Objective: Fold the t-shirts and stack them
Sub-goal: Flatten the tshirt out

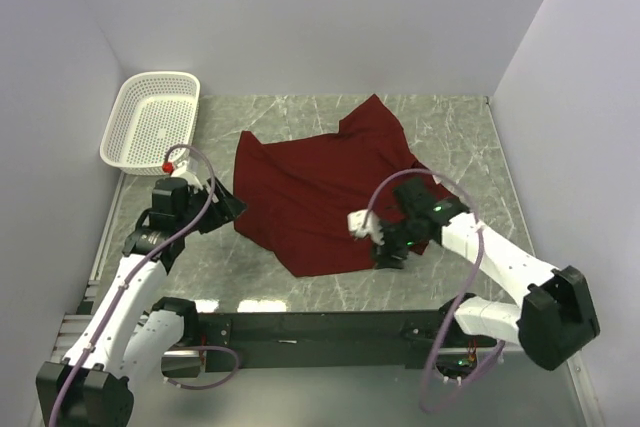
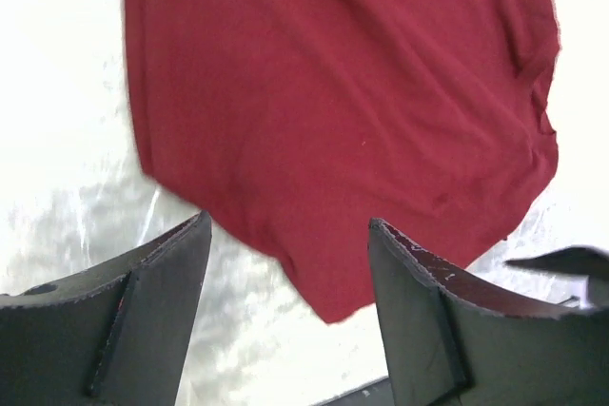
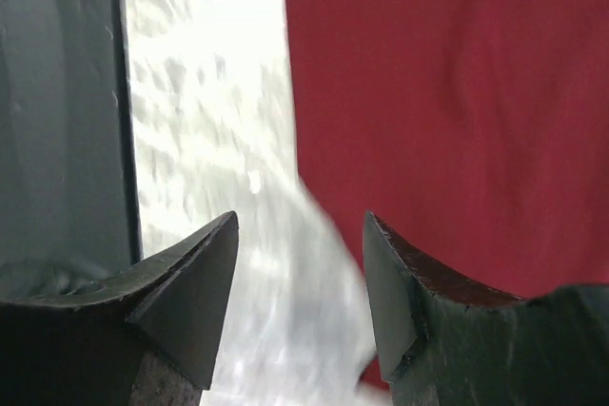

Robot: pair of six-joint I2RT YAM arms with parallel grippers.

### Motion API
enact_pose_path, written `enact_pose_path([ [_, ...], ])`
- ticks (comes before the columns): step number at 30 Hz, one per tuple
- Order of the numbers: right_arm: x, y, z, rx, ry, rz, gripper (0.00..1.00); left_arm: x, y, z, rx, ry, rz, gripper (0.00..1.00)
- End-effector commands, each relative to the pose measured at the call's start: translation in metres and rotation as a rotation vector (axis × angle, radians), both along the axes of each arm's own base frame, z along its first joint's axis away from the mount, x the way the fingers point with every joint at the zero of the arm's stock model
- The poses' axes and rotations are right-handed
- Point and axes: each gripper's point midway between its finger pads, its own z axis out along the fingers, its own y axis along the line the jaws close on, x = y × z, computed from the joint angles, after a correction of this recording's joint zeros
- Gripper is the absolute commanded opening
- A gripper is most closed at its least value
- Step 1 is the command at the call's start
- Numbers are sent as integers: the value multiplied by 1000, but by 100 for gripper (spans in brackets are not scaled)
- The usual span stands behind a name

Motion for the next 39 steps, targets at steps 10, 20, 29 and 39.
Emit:
enact_pose_path([
  [10,11,174,-3,-123,-392,156,61,-31,69,82,81,-226,369,99],
  [20,-3,209,-42,-243,-373,186,59,-54,74,120,3,-478,382,99],
  [29,-9,212,-54,-276,-323,177,25,-53,73,120,3,-479,375,99],
  [39,157,145,58,43,-70,-547,0,-53,69,120,1,-482,357,100],
])
